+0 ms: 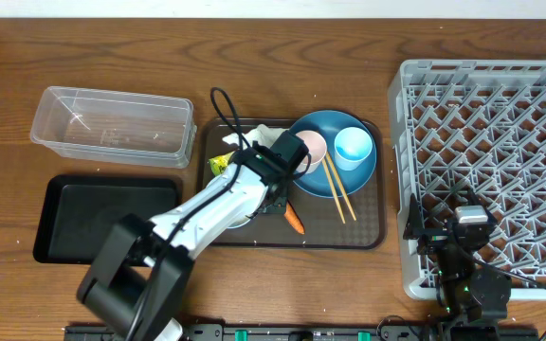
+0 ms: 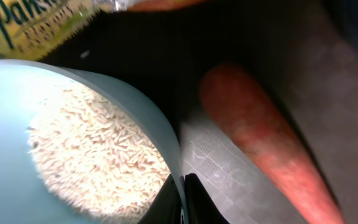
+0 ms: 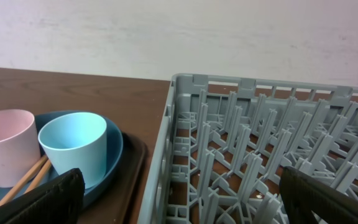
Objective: Sort waste into correct bins and load items into the dishwasher rack
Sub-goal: 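Lift the rice bowl with the left gripper and carry it over the black tray, then tip the bowl with the left gripper to pour rice onto the black tray, then carry the emptied bowl back and set it on the dark tray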
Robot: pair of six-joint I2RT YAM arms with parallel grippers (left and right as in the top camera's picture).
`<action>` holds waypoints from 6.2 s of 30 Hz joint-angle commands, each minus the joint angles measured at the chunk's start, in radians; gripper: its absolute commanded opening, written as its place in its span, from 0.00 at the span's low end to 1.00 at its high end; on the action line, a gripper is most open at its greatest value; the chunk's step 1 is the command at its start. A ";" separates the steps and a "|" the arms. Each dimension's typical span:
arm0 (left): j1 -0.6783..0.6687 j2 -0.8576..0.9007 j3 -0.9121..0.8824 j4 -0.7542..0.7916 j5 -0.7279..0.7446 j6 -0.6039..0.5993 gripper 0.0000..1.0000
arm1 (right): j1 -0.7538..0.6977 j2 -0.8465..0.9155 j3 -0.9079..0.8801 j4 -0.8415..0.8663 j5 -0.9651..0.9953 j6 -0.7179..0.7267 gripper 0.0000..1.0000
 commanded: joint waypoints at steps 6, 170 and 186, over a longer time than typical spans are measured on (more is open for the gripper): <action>0.085 -0.260 0.018 -0.031 -0.006 0.034 0.06 | 0.000 0.000 -0.002 -0.004 0.000 -0.004 0.99; 1.278 -0.525 -0.238 -0.050 1.217 0.499 0.06 | 0.000 0.000 -0.002 -0.004 0.000 -0.004 0.99; 0.555 -0.564 -0.240 -0.040 0.584 0.343 0.06 | 0.000 0.000 -0.002 -0.004 0.000 -0.004 0.99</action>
